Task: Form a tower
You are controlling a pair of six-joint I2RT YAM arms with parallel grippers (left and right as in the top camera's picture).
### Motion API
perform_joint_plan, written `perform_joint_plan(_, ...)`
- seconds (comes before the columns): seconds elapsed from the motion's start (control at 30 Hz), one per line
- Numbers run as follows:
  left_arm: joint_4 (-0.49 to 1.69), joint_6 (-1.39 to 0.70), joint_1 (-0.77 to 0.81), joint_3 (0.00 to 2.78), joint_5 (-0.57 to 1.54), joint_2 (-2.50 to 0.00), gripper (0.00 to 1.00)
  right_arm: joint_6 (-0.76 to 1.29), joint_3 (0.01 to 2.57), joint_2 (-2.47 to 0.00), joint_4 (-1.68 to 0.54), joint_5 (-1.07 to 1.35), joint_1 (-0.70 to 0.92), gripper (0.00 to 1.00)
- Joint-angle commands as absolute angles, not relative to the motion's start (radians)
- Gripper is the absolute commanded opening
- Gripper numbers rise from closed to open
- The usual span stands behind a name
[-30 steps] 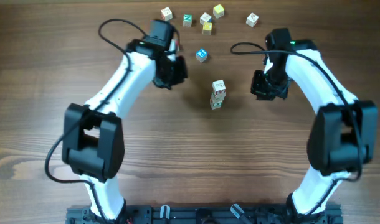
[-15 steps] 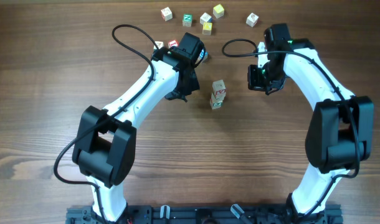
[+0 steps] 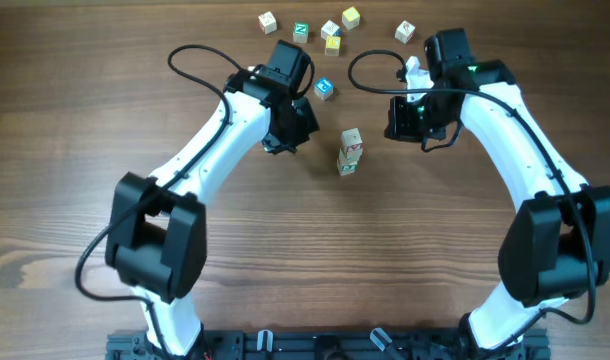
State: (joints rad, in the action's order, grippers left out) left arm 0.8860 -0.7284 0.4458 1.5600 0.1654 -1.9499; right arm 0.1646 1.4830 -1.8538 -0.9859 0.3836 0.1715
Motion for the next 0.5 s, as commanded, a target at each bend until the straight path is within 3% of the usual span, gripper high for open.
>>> perform_joint_plan(0.0, 0.883, -0.742, 0.448, 1.558, 0.211, -1.868, 0.04, 0.184, 1.504, -1.827, -1.026, 0.421, 0.174, 0.05)
perform_joint_plan(0.47, 0.938, -0.815, 0.449, 1.557, 0.168, -1.866, 0.04, 0.157, 1.497, -1.859, -0.96, 0.318, 0.221, 0.05)
